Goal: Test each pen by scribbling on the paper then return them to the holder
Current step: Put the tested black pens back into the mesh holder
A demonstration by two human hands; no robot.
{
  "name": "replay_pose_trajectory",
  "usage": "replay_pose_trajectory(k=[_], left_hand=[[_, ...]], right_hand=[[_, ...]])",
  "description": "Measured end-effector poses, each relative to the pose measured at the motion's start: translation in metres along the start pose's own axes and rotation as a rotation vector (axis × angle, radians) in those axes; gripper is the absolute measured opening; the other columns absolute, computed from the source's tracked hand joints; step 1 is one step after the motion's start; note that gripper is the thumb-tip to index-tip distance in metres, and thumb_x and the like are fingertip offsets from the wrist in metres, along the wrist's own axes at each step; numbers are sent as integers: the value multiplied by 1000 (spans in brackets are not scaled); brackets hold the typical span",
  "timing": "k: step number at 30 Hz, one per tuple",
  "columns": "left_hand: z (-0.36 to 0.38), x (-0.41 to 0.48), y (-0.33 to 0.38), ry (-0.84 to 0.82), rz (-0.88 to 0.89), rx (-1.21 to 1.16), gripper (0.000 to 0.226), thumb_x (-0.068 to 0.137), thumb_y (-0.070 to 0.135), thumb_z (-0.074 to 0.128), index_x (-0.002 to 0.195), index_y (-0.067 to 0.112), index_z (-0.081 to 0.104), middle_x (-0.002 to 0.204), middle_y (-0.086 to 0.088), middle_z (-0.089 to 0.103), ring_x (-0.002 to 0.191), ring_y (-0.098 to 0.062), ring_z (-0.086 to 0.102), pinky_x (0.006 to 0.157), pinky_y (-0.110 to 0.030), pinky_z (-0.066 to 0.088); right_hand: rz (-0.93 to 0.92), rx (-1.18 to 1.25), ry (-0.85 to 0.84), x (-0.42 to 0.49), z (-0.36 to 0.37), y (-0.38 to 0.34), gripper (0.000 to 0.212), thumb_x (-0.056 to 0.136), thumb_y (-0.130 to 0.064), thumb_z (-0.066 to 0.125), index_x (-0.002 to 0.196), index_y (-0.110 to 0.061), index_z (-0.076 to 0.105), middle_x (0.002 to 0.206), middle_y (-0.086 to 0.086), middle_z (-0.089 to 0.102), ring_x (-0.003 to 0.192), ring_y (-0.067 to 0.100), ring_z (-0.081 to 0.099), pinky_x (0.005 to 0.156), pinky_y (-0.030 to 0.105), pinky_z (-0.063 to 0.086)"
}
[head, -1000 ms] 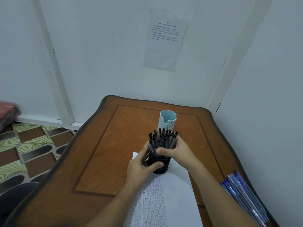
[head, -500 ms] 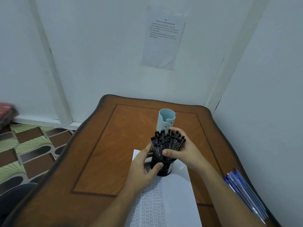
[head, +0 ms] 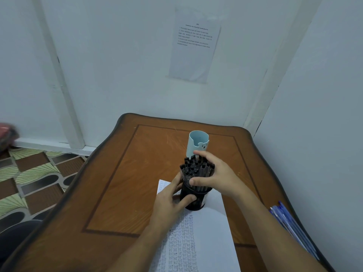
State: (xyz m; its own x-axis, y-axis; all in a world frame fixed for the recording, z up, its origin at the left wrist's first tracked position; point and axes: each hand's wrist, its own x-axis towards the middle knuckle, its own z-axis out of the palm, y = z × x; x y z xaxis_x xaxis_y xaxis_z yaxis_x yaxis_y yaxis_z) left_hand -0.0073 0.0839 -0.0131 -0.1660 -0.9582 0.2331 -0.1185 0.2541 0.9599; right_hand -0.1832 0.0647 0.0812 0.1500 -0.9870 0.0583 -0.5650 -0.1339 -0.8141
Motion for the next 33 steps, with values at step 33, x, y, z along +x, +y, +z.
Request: replay_pose_trajectory(k=[33], left_hand=[[9, -11, 31, 80, -69, -135, 47, 74, 15, 84, 111, 26, 58, 110, 20, 65, 109, 5, 59, 81, -15, 52]], right_hand=[[52, -158, 87, -7, -1, -6, 60, 69, -64, 79, 123, -53, 56, 103, -32, 62, 94, -17, 54, 72, 11, 39]])
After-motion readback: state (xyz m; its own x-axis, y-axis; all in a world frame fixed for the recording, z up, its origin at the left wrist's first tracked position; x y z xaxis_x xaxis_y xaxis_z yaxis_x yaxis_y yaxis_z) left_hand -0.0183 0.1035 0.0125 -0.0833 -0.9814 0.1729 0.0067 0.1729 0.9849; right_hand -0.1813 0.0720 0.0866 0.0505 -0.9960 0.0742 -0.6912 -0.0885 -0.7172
